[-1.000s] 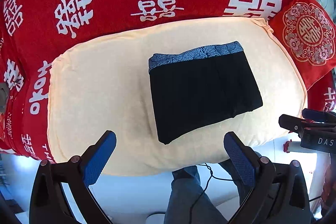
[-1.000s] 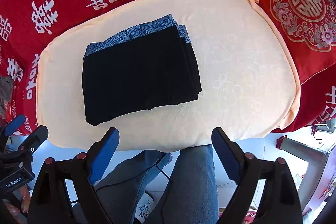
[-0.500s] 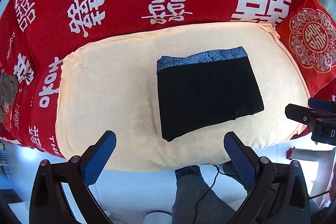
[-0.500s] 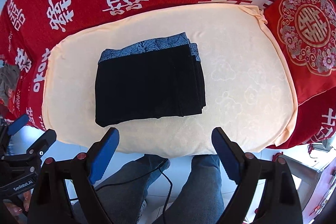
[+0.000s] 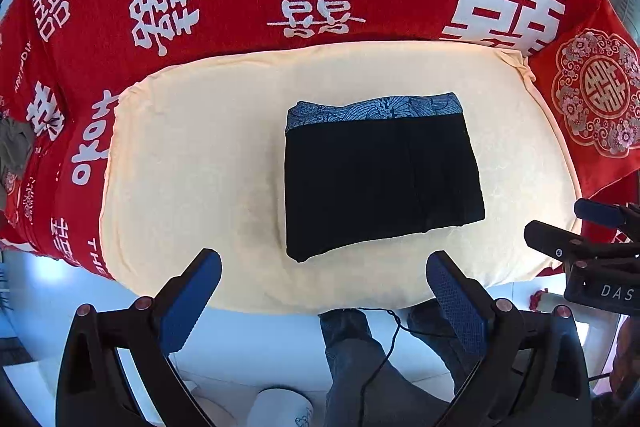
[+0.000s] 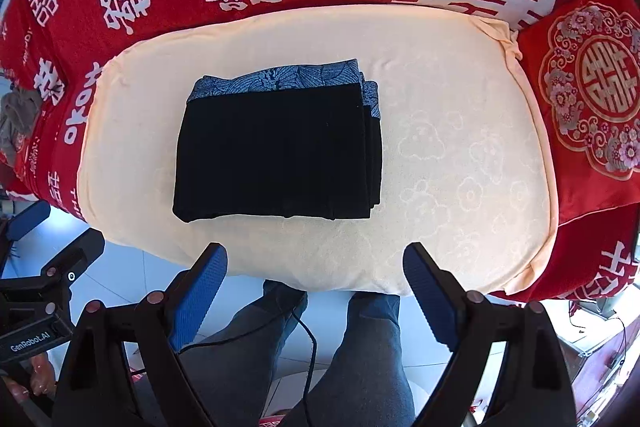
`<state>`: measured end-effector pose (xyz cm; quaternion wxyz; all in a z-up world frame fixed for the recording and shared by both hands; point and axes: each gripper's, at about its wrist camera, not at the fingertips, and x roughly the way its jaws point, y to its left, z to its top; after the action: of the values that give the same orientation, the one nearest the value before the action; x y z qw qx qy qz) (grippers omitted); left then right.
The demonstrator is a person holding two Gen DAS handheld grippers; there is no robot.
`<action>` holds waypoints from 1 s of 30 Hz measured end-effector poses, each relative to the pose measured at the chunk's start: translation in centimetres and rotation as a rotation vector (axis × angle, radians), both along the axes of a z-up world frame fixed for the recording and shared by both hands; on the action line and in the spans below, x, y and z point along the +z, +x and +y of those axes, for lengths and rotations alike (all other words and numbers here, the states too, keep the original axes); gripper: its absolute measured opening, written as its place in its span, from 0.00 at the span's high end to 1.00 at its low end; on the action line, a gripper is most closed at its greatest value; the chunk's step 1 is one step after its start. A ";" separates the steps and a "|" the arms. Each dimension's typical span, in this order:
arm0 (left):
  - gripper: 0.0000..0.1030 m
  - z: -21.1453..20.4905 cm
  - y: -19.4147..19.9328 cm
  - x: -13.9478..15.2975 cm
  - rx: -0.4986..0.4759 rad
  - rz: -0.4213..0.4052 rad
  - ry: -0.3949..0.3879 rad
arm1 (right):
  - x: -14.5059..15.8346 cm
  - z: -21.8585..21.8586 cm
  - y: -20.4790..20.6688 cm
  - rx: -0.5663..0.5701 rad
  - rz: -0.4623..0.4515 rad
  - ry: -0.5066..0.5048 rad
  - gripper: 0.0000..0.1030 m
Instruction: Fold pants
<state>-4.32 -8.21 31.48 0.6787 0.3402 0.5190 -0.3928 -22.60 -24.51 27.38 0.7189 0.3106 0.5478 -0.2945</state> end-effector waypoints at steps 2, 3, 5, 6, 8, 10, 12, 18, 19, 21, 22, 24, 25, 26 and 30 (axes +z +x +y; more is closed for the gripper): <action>0.00 -0.4 -0.4 0.0 -0.012 -0.002 0.003 | 0.1 -0.4 -0.3 -0.001 0.003 0.003 0.11; 0.00 -0.6 -0.7 -0.1 -0.019 -0.003 0.006 | 0.0 -0.5 -0.4 -0.008 0.006 0.007 0.11; 0.00 -0.8 -1.0 -0.1 -0.035 -0.008 0.013 | -0.2 -0.9 -0.8 -0.025 0.009 0.017 0.11; 0.00 -0.9 -1.0 -0.1 -0.041 -0.010 0.016 | -0.2 -0.9 -0.9 -0.031 0.009 0.019 0.11; 0.00 -1.0 -1.0 0.0 -0.045 -0.012 0.015 | -0.3 -1.0 -1.0 -0.037 0.011 0.022 0.11; 0.00 -1.1 -0.9 0.0 -0.044 -0.013 0.015 | -0.4 -0.9 -1.0 -0.038 0.012 0.025 0.11; 0.00 -1.2 -0.9 0.1 -0.044 -0.013 0.016 | -0.3 -0.9 -0.8 -0.038 0.013 0.024 0.11; 0.00 -1.4 -1.0 0.2 -0.064 -0.019 0.020 | -0.3 -1.1 -1.0 -0.051 0.006 0.029 0.11; 0.00 -1.5 -1.0 0.2 -0.066 -0.020 0.019 | -0.3 -1.1 -1.0 -0.053 0.007 0.030 0.11; 0.00 -1.5 -1.0 0.1 -0.067 -0.020 0.021 | -0.4 -1.2 -1.1 -0.057 0.005 0.033 0.11; 0.00 -1.5 -1.0 0.1 -0.068 -0.019 0.022 | -0.4 -1.2 -1.1 -0.059 0.005 0.034 0.11; 0.00 -1.6 -1.1 0.0 -0.067 -0.017 0.025 | -0.4 -1.3 -1.2 -0.063 0.005 0.035 0.11; 0.00 -1.7 -1.2 -0.1 -0.068 -0.020 0.030 | -0.4 -1.3 -1.2 -0.064 0.005 0.036 0.11; 0.00 -1.7 -1.2 -0.1 -0.068 -0.018 0.032 | -0.5 -1.3 -1.2 -0.064 0.006 0.037 0.11; 0.00 -1.7 -1.1 -0.2 -0.064 -0.011 0.028 | -0.5 -1.5 -1.0 -0.059 0.010 0.037 0.11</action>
<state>-5.42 -9.89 31.32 0.6637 0.3684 0.5096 -0.4051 -23.63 -25.97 26.88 0.7013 0.3384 0.5471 -0.3071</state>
